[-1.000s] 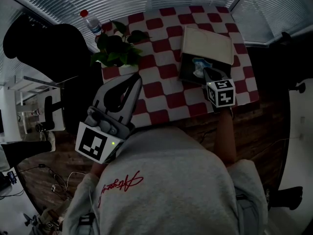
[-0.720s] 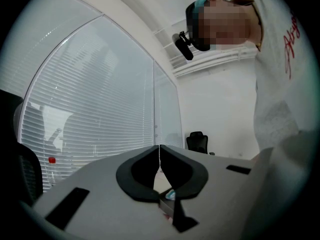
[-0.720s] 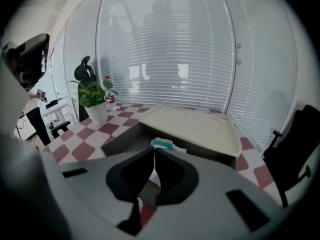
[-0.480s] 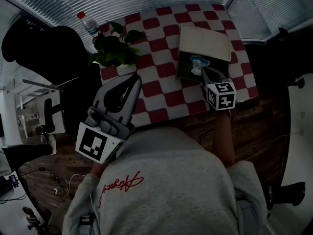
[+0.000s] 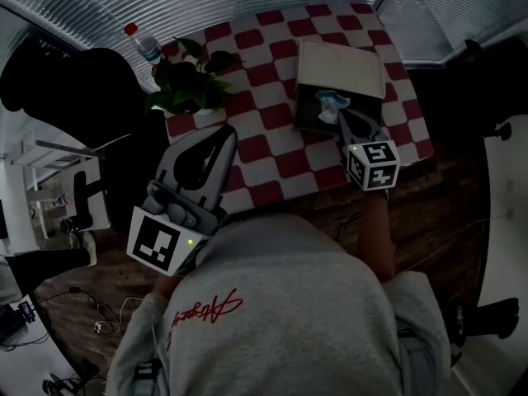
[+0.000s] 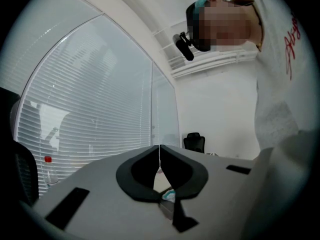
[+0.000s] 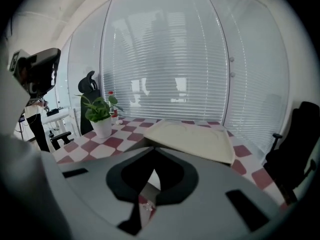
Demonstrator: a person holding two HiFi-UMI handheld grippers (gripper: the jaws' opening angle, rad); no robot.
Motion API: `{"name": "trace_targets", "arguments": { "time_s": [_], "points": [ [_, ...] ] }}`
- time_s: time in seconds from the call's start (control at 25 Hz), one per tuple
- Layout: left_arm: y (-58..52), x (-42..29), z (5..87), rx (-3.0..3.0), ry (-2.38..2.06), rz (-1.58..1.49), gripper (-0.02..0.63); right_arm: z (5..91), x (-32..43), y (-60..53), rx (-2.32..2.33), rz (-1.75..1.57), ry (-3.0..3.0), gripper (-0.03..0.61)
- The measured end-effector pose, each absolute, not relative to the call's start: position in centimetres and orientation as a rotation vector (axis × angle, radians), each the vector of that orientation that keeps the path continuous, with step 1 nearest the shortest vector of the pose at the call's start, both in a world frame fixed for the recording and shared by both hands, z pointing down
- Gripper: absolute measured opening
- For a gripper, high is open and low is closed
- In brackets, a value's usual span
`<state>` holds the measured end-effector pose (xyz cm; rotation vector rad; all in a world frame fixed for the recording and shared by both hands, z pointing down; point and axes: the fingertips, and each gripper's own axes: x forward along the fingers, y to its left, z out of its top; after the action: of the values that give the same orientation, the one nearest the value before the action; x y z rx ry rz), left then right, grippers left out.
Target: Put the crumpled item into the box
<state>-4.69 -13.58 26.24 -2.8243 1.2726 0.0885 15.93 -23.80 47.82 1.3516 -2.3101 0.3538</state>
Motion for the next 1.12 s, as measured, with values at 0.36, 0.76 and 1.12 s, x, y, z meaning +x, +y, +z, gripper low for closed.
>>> {"name": "trace_targets", "arguments": {
  "time_s": [0.36, 0.76, 1.12],
  "points": [
    [-13.3, -4.6, 26.3, -2.838, 1.245, 0.094, 0.018, 46.6, 15.6, -23.2, 1.379, 0.327, -2.331, 0.011],
    [-13.3, -4.3, 26.1, -2.849, 1.220, 0.110, 0.018, 45.5, 15.5, -22.3, 1.383, 0.272, -2.341, 0.011],
    [-13.3, -4.3, 26.1, -2.857, 1.203, 0.113, 0.018, 43.5, 15.5, -21.8, 1.422, 0.244, -2.387, 0.011]
  ]
}}
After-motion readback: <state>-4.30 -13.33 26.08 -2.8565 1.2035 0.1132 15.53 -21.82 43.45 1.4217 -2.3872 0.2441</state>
